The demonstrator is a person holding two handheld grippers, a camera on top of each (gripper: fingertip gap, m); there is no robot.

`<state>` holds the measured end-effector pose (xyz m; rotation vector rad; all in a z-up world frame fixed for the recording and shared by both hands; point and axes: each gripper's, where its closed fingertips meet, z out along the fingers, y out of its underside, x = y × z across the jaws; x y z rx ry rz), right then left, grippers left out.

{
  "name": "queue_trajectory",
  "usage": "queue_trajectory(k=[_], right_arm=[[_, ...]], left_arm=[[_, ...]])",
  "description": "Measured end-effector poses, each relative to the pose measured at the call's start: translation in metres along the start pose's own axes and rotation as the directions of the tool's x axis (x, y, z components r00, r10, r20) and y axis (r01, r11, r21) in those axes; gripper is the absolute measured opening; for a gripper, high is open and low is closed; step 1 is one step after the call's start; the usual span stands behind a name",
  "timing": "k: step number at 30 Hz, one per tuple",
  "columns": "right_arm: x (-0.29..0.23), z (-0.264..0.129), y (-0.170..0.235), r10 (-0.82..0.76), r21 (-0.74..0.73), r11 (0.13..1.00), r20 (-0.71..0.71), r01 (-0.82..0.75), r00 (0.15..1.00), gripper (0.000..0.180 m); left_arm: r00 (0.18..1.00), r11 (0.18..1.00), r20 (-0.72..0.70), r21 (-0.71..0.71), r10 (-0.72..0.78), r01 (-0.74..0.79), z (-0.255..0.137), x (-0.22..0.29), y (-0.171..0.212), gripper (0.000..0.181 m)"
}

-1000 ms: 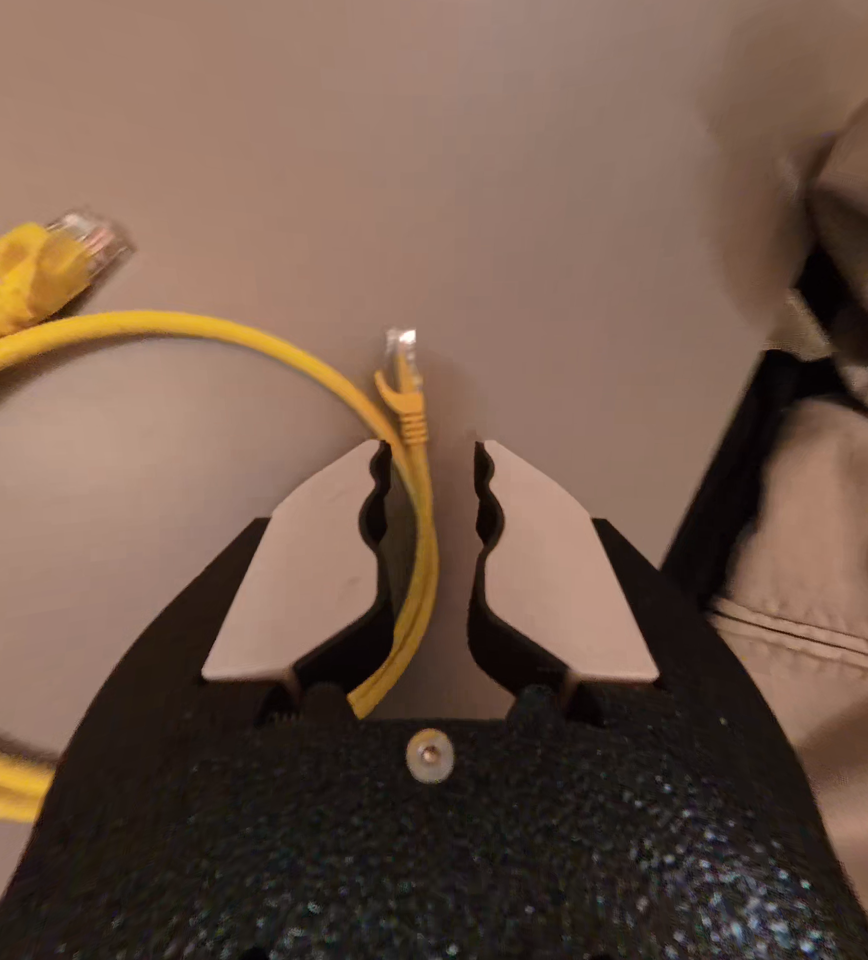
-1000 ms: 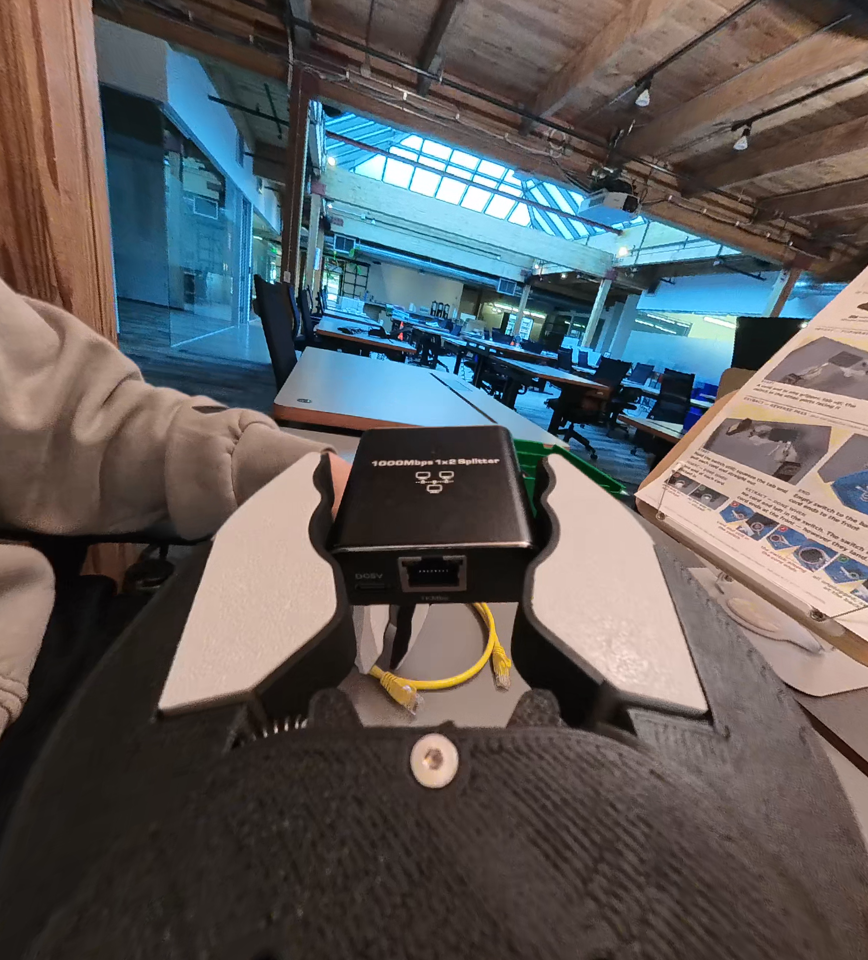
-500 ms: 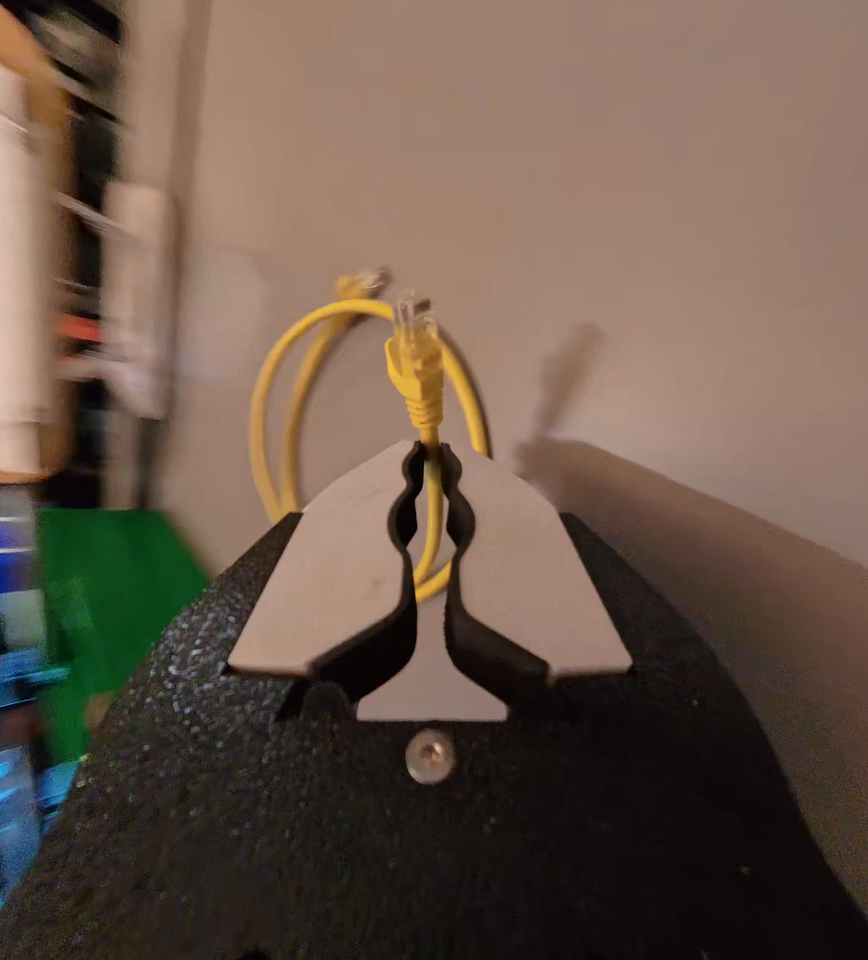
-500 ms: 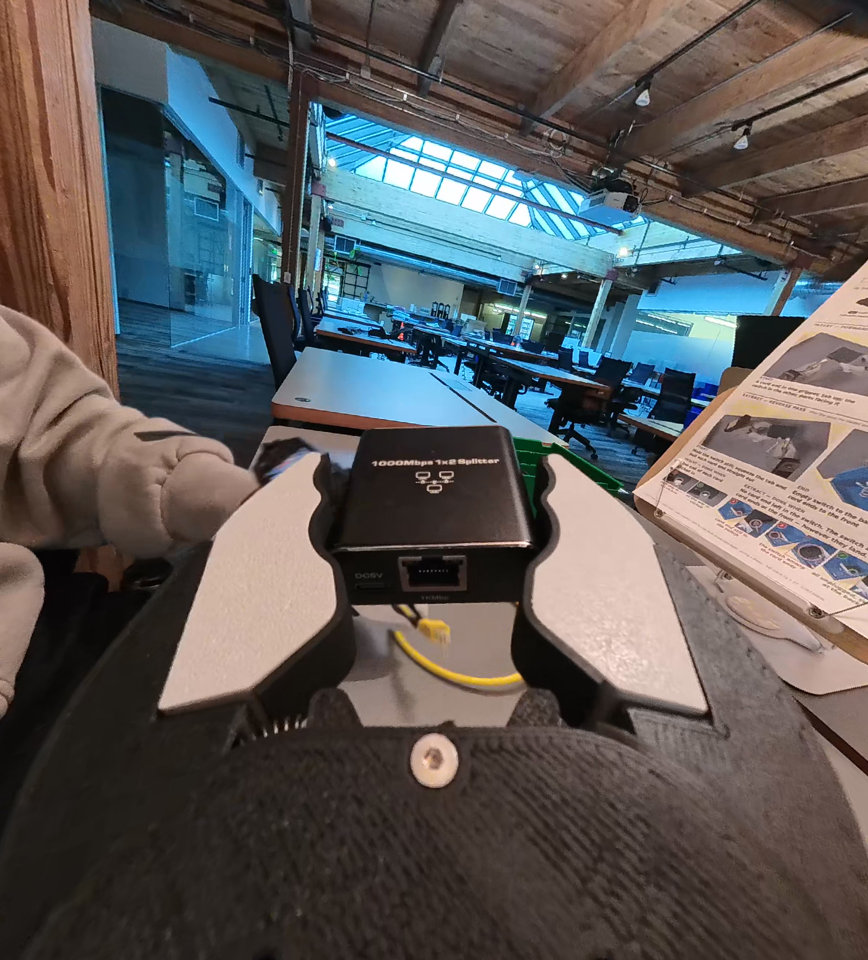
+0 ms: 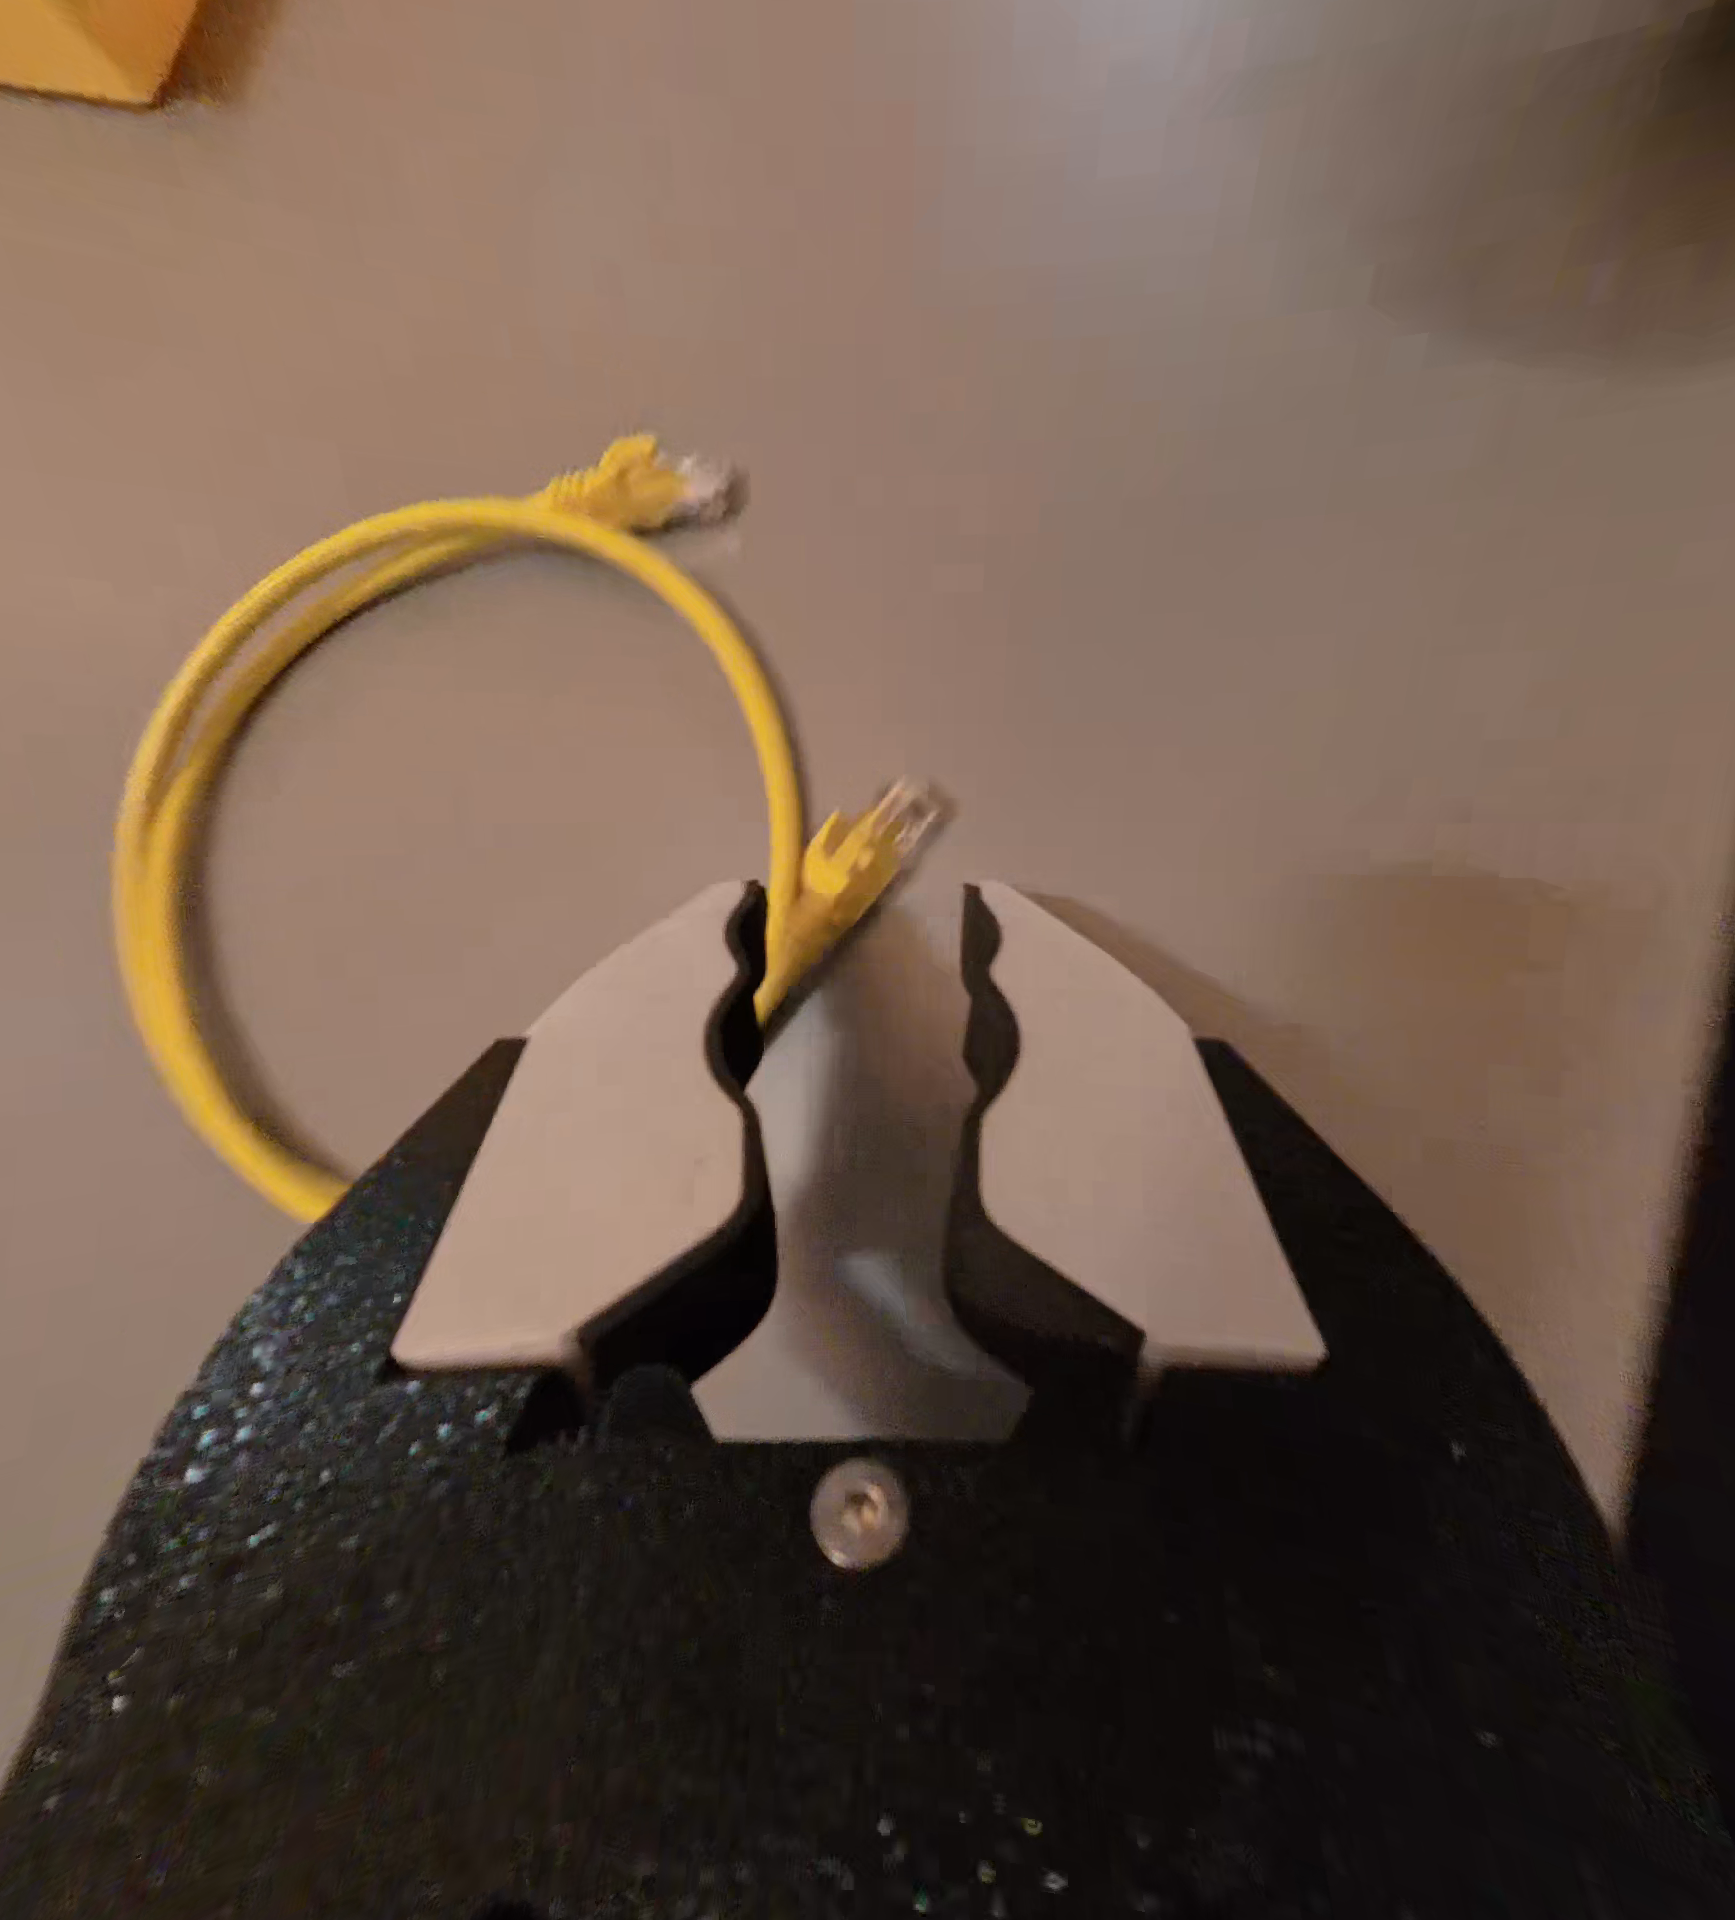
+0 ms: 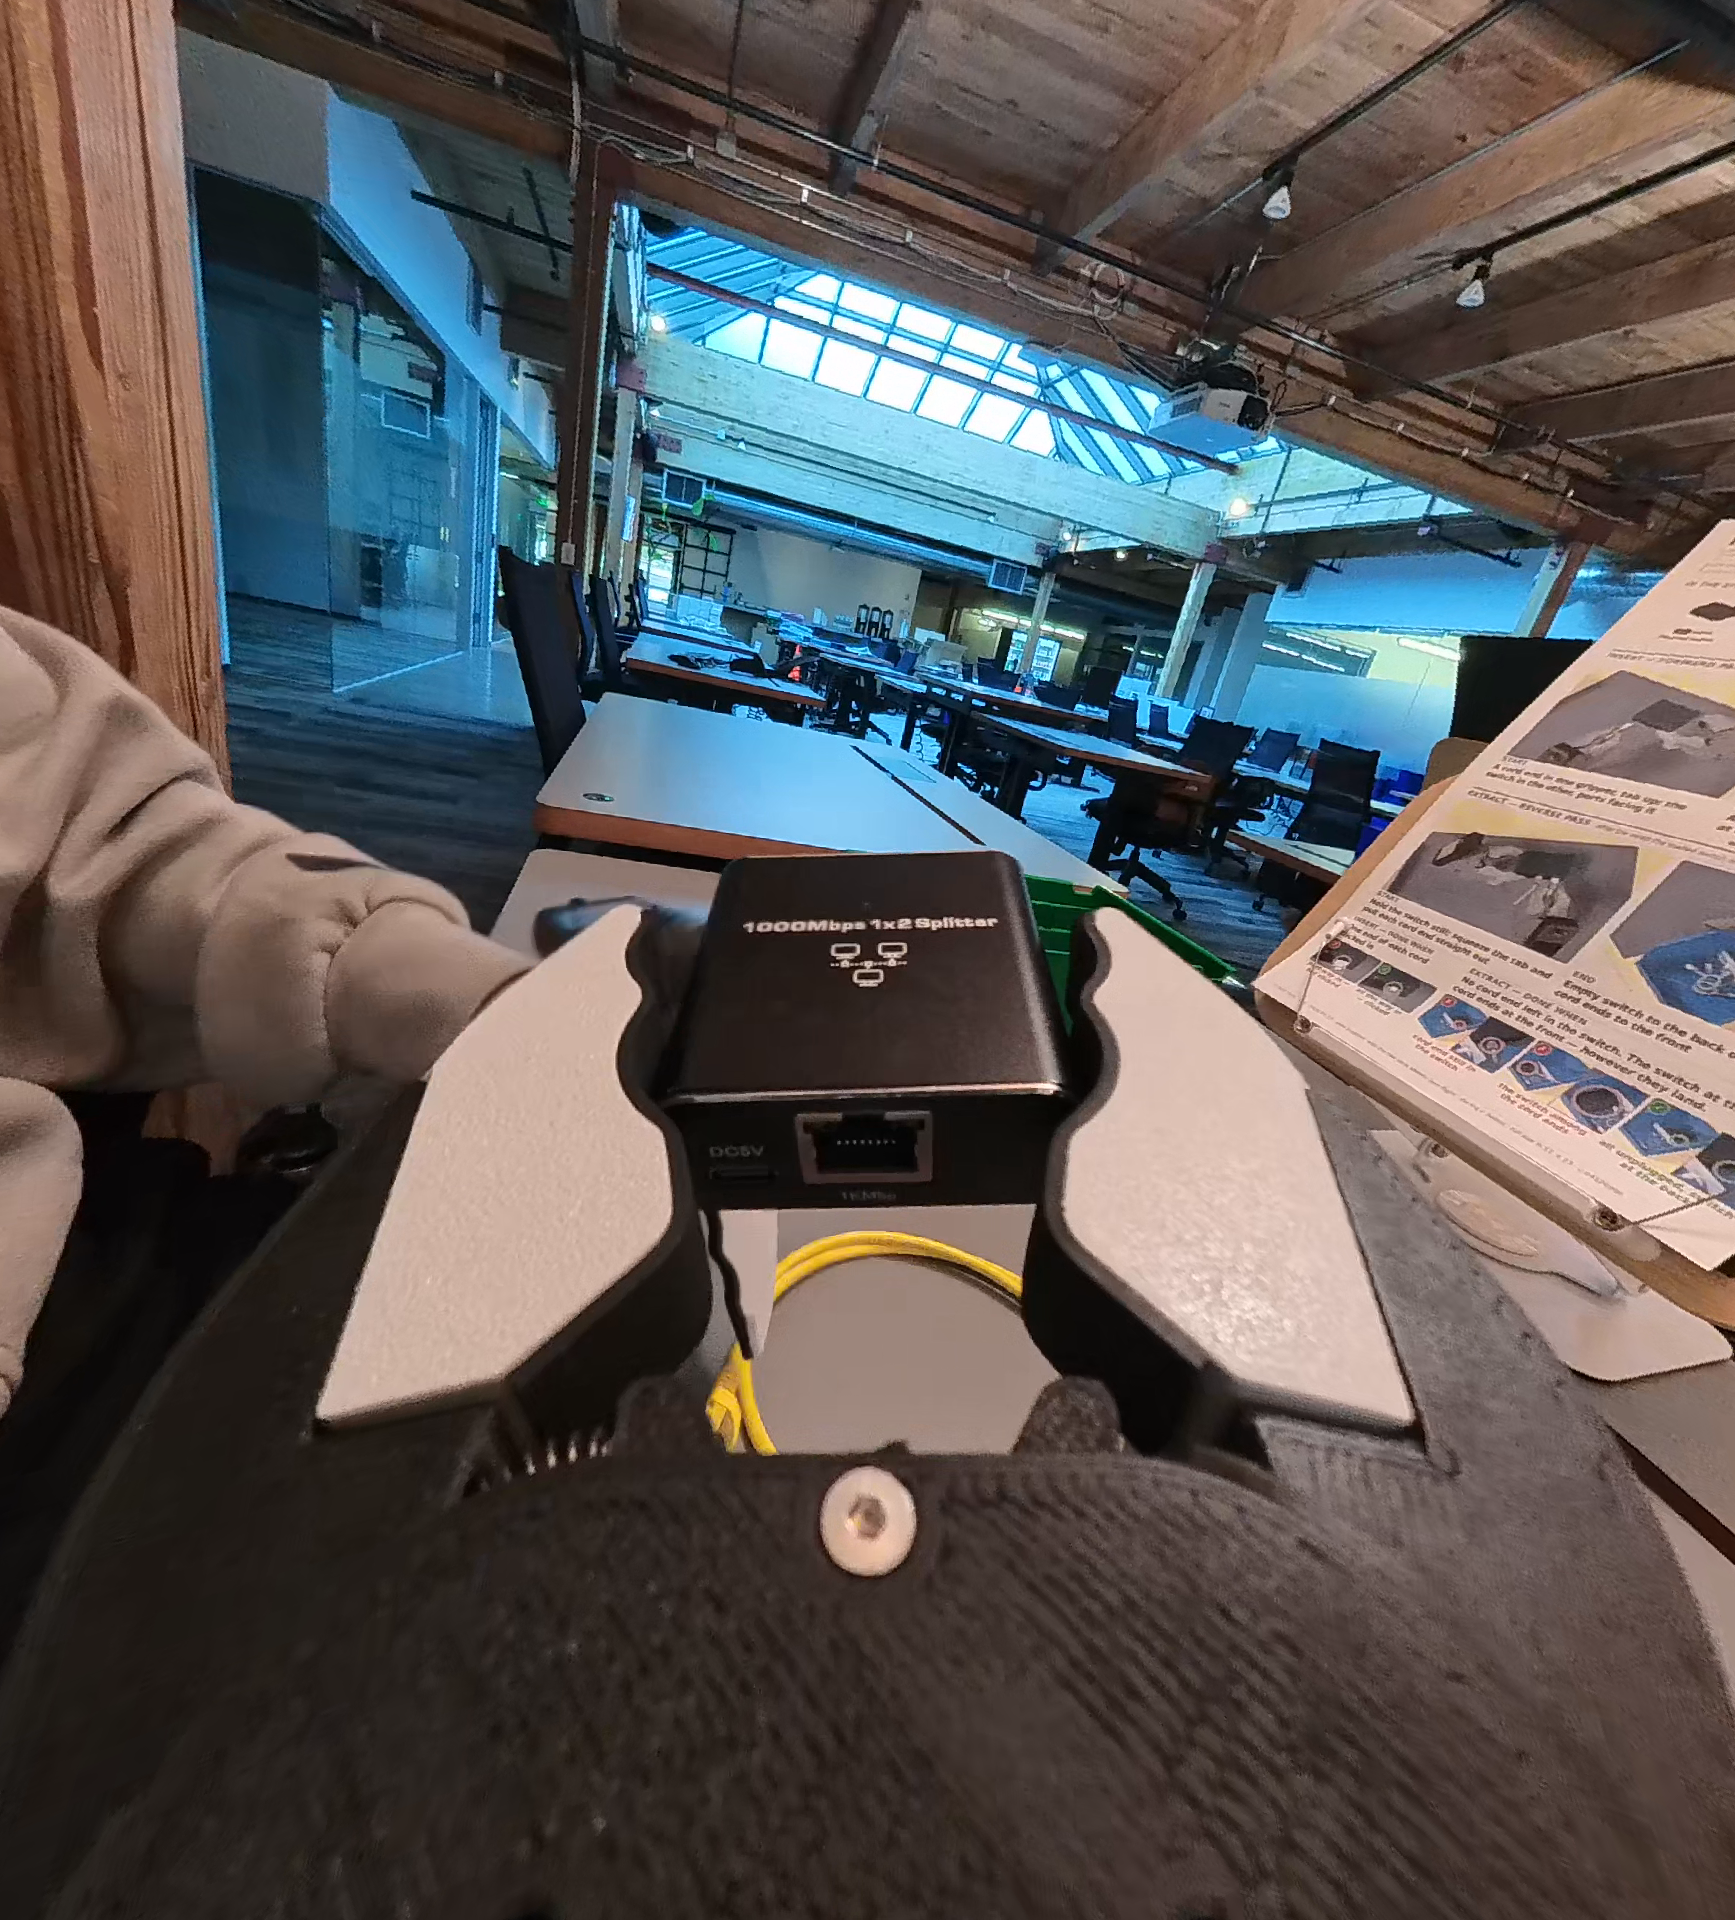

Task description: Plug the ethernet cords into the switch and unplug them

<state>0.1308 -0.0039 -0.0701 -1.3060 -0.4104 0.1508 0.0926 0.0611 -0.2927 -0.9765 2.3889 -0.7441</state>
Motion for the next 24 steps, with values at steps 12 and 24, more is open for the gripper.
queue_trajectory(k=[12,24], right_arm=[[0.017,-0.019,-0.001,-0.041,-0.023,0.999,-0.082,0.039,0.996,0.075],[0.031,-0.055,-0.011,-0.037,0.024,0.999,-0.137,0.041,0.99,0.075]], left_arm=[[0.904,0.97,-0.384,-0.069,0.189,-0.233,-0.011,-0.034,-0.017,0.031],[0.709,0.789,-0.505,-0.086,0.492,-0.609,0.061,-0.069,-0.071,0.03]])
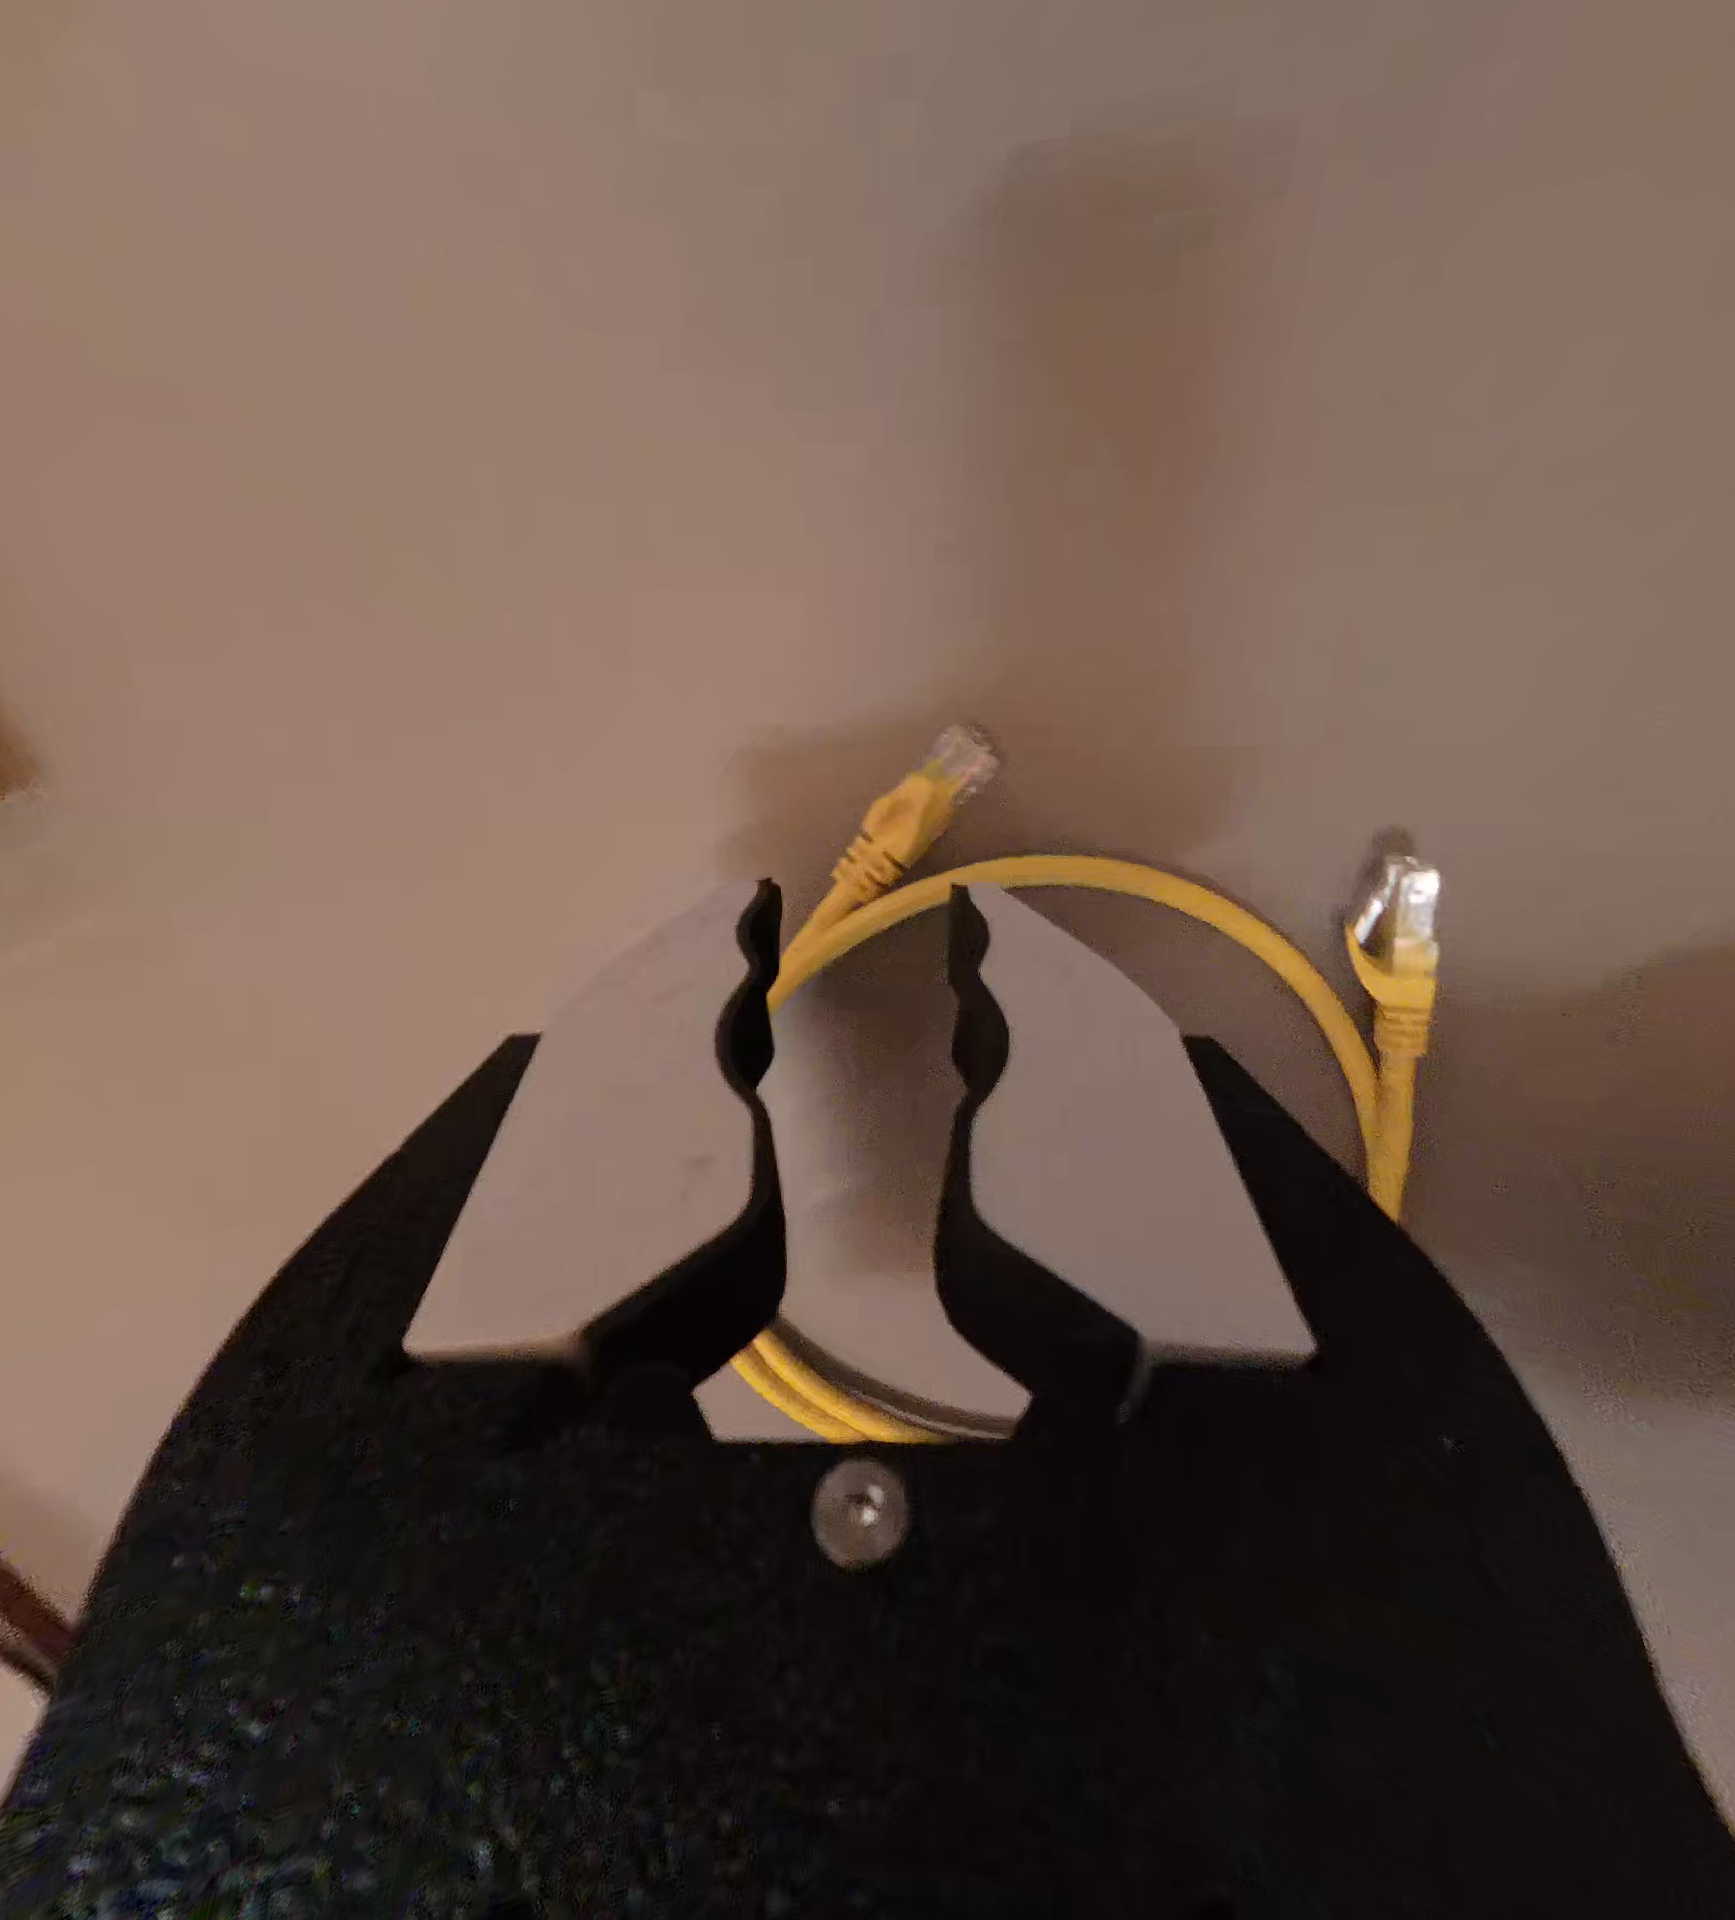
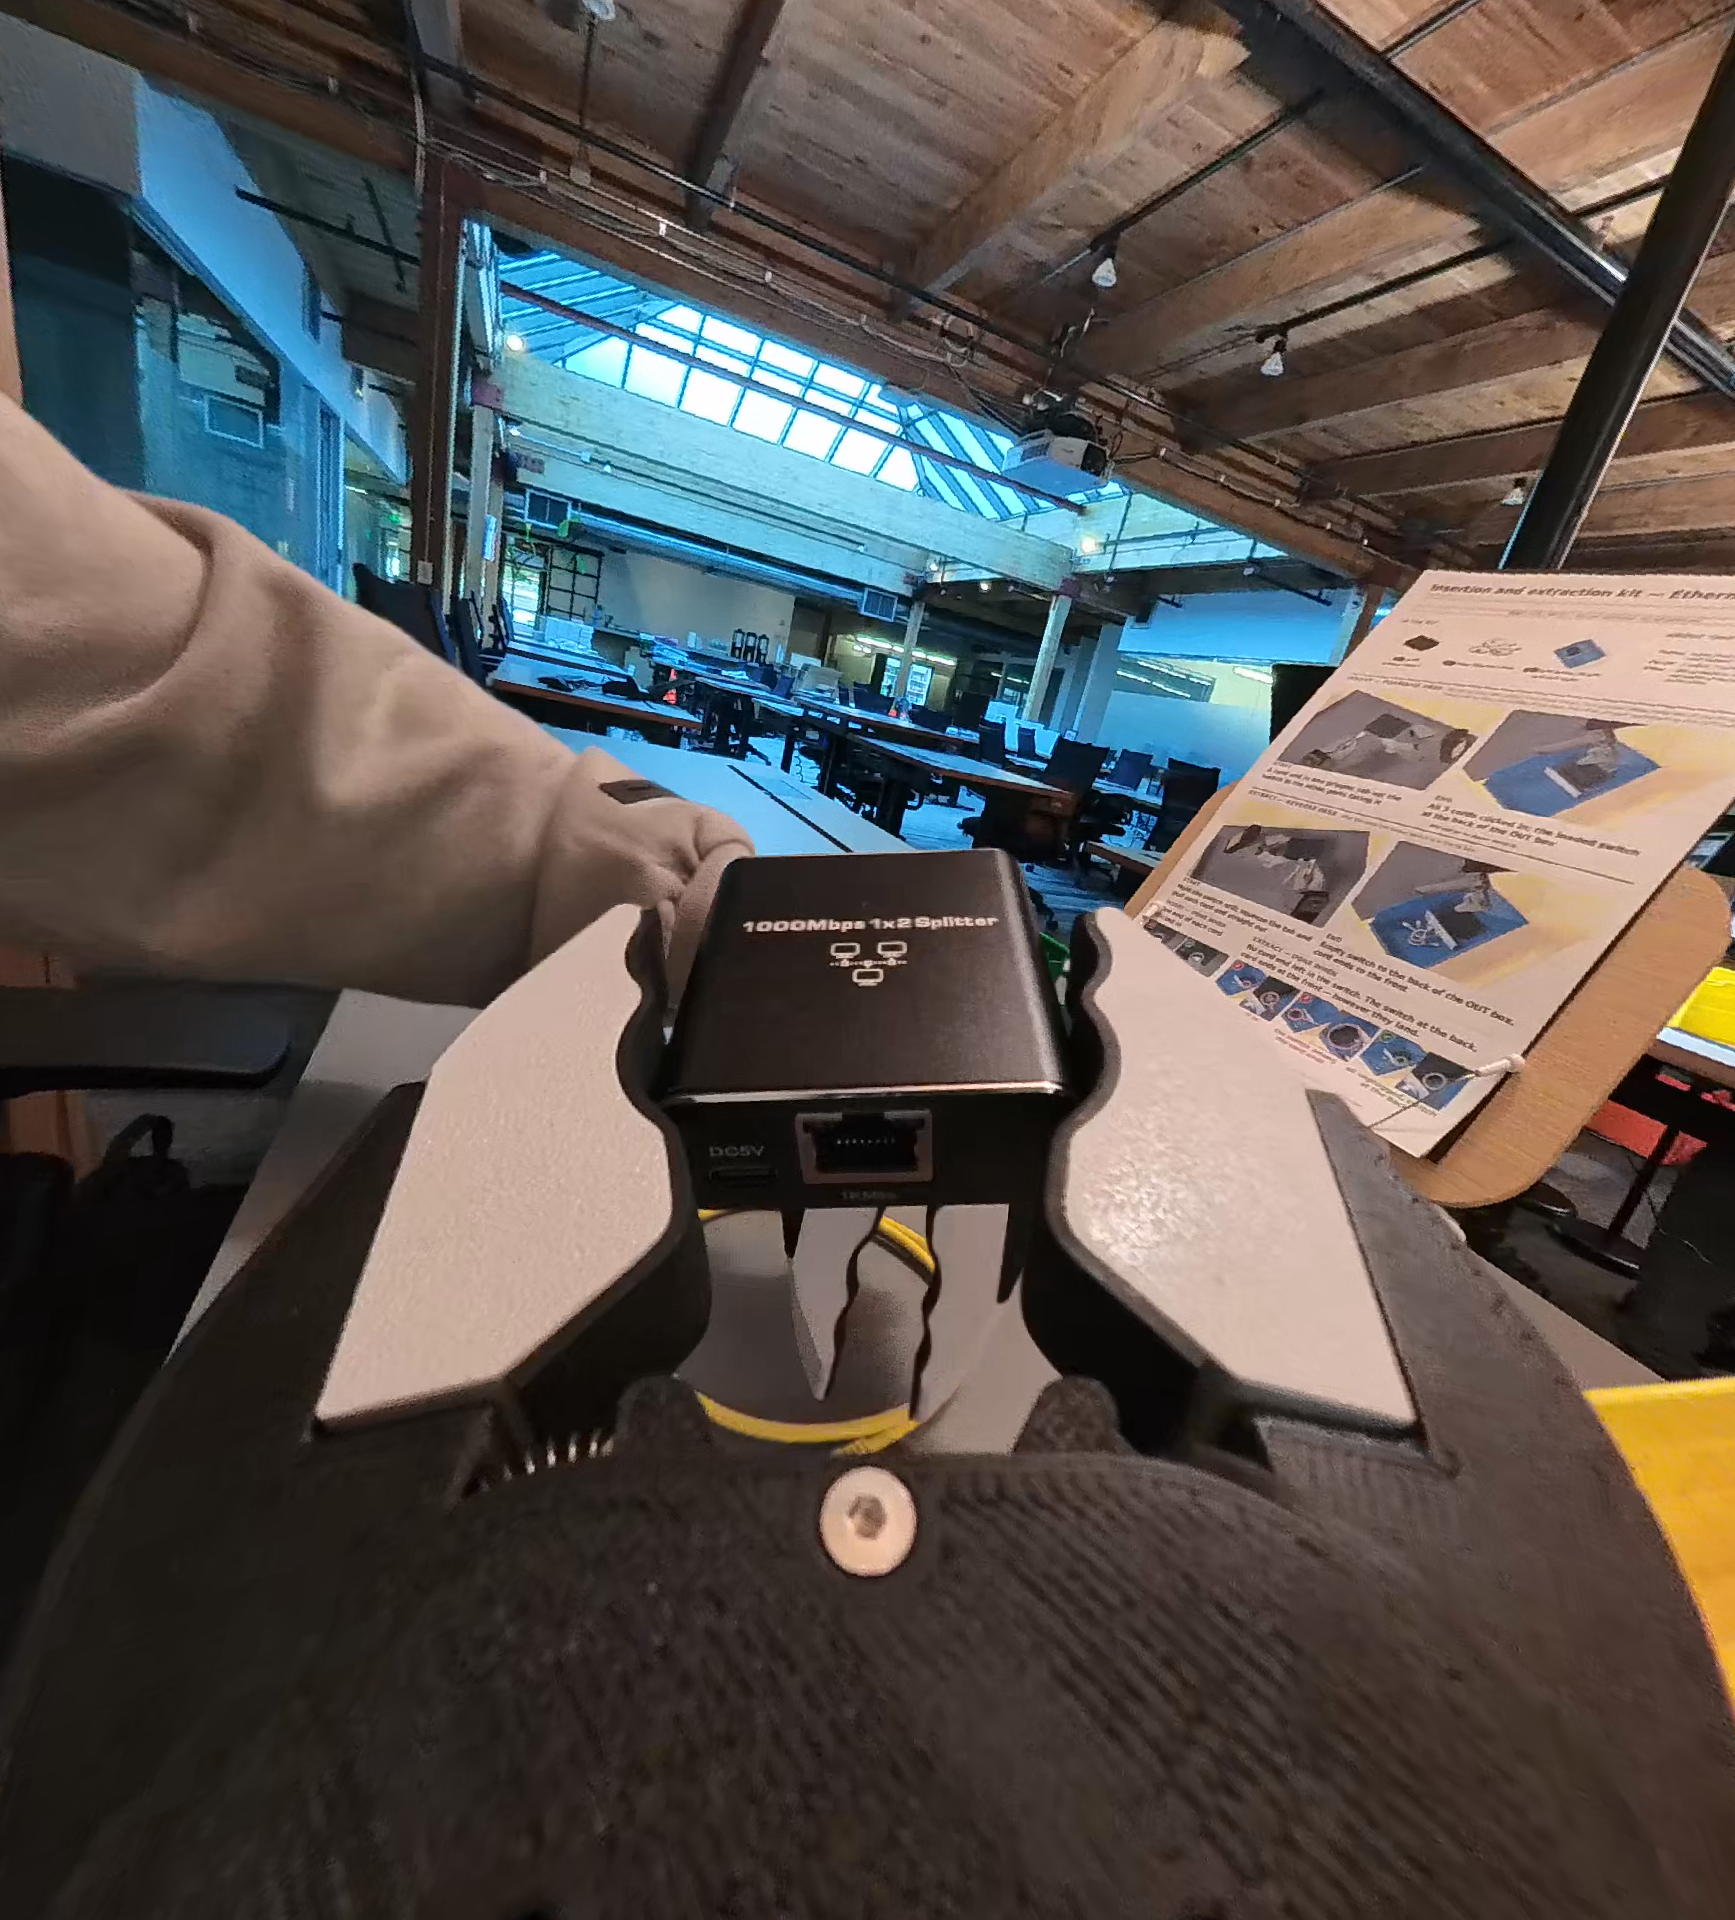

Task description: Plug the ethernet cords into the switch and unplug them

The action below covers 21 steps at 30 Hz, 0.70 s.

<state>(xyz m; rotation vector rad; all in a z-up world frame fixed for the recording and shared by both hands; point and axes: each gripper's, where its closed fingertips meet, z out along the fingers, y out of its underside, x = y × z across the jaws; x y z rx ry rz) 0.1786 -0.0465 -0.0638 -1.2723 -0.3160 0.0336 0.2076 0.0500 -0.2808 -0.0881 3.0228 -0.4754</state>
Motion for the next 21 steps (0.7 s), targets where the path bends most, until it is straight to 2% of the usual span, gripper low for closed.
queue_trajectory(k=[2,5,8,12,15,17,19,21], right_arm=[[0.002,-0.004,-0.001,0.001,0.01,1.0,-0.007,0.0,1.0,0.075],[0.005,-0.008,-0.002,0.011,0.029,1.0,-0.009,-0.011,1.0,0.075],[0.008,-0.009,0.001,0.017,0.027,1.0,-0.013,-0.017,1.0,0.075],[0.009,-0.008,0.006,0.009,0.009,1.0,-0.02,-0.009,1.0,0.075],[0.012,-0.008,0.012,0.012,-0.009,1.0,-0.033,-0.012,0.999,0.075],[0.014,-0.007,0.018,0.016,-0.029,0.999,-0.04,-0.018,0.999,0.075],[0.016,-0.004,0.025,0.024,-0.047,0.999,-0.045,-0.026,0.999,0.075],[0.013,0.001,0.03,0.035,-0.066,0.997,-0.028,-0.037,0.999,0.075]], left_arm=[[0.996,0.997,-0.084,-0.064,0.029,-0.034,0.007,0.005,0.008,0.028],[0.996,0.987,-0.048,-0.14,0.076,-0.083,0.017,-0.008,0.019,0.026],[0.996,0.996,-0.09,-0.084,0.017,-0.024,0.027,-0.005,0.02,0.022],[0.988,0.989,-0.051,0.021,-0.147,0.148,0.028,-0.006,0.017,0.012],[0.956,0.958,0.073,-0.01,-0.285,0.287,0.021,-0.006,0.03,0.005],[0.918,0.928,0.142,0.027,-0.371,0.371,0.005,0.001,0.029,0.005],[0.9,0.921,0.196,0.056,-0.389,0.386,-0.018,0.012,0.027,0.005],[0.895,0.933,0.275,0.016,-0.35,0.36,-0.043,0.024,0.031,0.005]])
